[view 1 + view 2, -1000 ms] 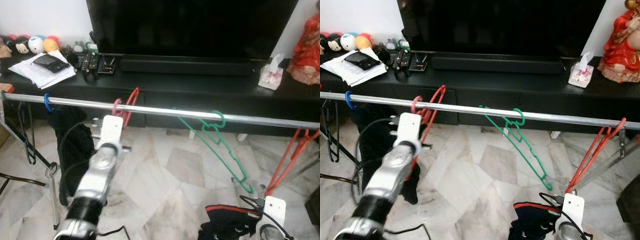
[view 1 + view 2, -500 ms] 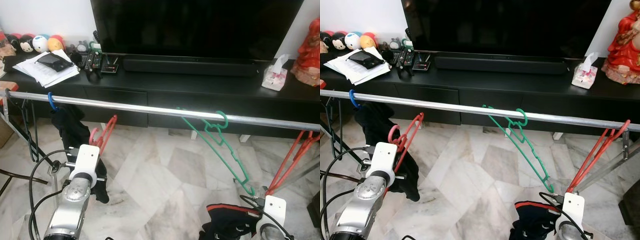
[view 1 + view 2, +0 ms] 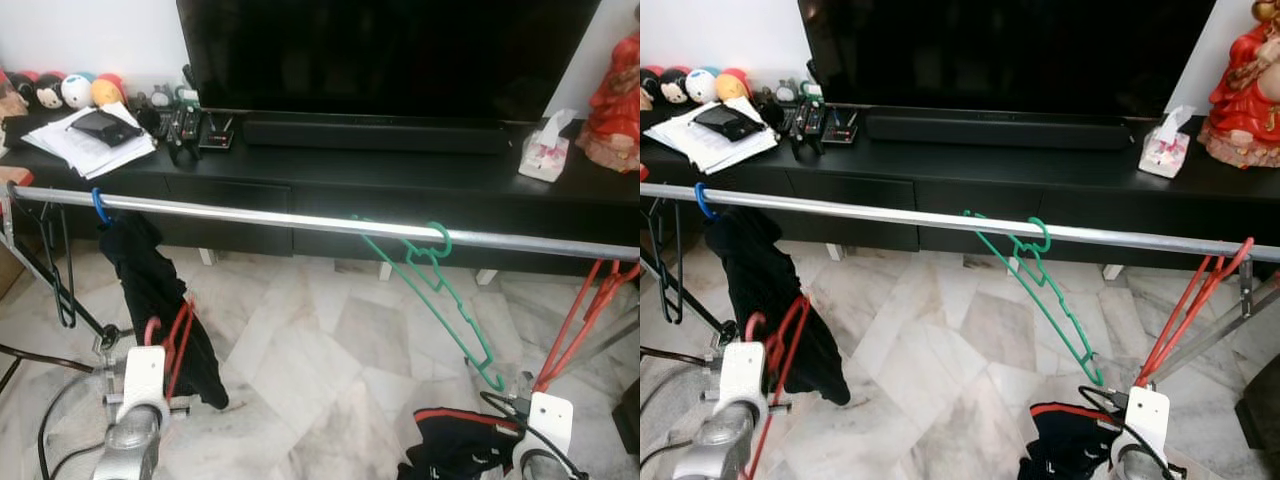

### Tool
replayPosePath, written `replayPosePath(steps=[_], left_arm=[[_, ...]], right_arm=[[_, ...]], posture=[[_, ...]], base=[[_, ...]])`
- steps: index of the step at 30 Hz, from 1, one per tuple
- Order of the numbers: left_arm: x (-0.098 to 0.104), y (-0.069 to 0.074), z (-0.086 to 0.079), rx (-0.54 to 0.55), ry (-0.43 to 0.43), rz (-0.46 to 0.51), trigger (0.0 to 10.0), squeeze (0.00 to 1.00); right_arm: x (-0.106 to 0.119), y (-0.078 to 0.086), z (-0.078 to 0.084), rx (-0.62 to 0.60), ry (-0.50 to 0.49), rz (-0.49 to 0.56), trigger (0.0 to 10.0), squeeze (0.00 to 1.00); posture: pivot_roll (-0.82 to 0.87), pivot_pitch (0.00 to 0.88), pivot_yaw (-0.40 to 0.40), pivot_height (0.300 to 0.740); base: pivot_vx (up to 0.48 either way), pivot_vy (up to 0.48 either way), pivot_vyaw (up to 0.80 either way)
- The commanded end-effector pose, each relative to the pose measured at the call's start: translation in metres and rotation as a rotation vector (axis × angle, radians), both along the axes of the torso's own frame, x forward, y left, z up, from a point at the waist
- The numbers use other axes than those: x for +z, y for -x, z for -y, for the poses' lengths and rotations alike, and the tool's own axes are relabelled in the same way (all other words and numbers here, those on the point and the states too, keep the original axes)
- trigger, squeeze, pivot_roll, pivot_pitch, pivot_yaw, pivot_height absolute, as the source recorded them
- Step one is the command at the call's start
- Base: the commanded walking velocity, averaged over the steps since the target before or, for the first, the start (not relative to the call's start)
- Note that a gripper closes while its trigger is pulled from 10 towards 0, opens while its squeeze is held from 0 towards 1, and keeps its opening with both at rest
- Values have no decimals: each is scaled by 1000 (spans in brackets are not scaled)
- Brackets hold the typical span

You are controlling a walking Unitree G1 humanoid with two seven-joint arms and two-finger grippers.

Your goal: Hang hanger

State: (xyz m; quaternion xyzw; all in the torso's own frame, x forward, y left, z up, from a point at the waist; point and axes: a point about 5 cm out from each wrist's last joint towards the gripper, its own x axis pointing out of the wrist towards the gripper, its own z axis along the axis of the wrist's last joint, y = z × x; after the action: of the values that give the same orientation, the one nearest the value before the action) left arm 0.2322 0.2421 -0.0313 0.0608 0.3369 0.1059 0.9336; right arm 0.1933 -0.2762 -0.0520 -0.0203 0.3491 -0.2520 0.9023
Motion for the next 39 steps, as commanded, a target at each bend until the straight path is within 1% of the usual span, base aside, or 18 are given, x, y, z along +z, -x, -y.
replayPosePath(steps=[1,3,5,8,9,14,15,17,18,23,26,32,39], left_arm=[[-13,9,7,-40,6,-62,10000,0],[-16,11,8,-51,-1,-81,10000,0],[-23,18,11,-80,-19,-135,10000,0],[-28,23,12,-82,-24,-166,10000,0],[-31,27,12,-59,-8,-183,10000,0],[-38,39,12,-36,7,-209,10000,0],[-38,39,12,-36,7,-209,10000,0],[-44,50,12,2,16,-228,10000,0],[-45,52,12,6,16,-234,10000,0],[-49,61,11,16,19,-253,10000,0],[-51,65,13,-1,23,-264,10000,0],[-48,57,13,1,22,-252,10000,0],[-48,56,14,2,21,-251,10000,0]], right_arm=[[-1,3,2,-16,-3,-8,10000,0],[-1,3,1,-18,-4,-11,10000,0],[-2,4,1,-21,-8,-18,10000,0],[-3,4,0,-26,-12,-21,10000,0],[-3,4,0,-28,-14,-20,10000,0],[-3,4,-1,-33,-18,-15,10000,0],[-3,4,-1,-33,-18,-15,10000,0],[-2,3,-2,-36,-19,-8,10000,0],[-2,2,-2,-37,-20,-6,10000,0],[-2,1,-3,-41,-23,0,10000,0],[-2,1,-3,-42,-24,2,10000,0],[-1,0,-3,-46,-24,8,10000,0],[0,-1,-2,-43,-24,14,10000,0]], posture=[[-121,0,-13,740],[-121,0,-13,740],[-116,0,-9,740],[-119,0,-8,740],[-121,0,-6,740],[-124,0,0,740],[-124,0,0,740],[-118,0,-3,740],[-121,0,-2,740],[-123,4,3,740],[-128,8,5,740],[-126,21,4,740],[-122,28,1,740]], base=[[0,0,0],[0,0,0],[0,0,0],[0,0,0],[0,0,0],[0,0,0],[0,0,0],[0,0,0],[0,0,0],[-209,0,0],[-295,0,0],[-309,0,0],[-307,0,0]])
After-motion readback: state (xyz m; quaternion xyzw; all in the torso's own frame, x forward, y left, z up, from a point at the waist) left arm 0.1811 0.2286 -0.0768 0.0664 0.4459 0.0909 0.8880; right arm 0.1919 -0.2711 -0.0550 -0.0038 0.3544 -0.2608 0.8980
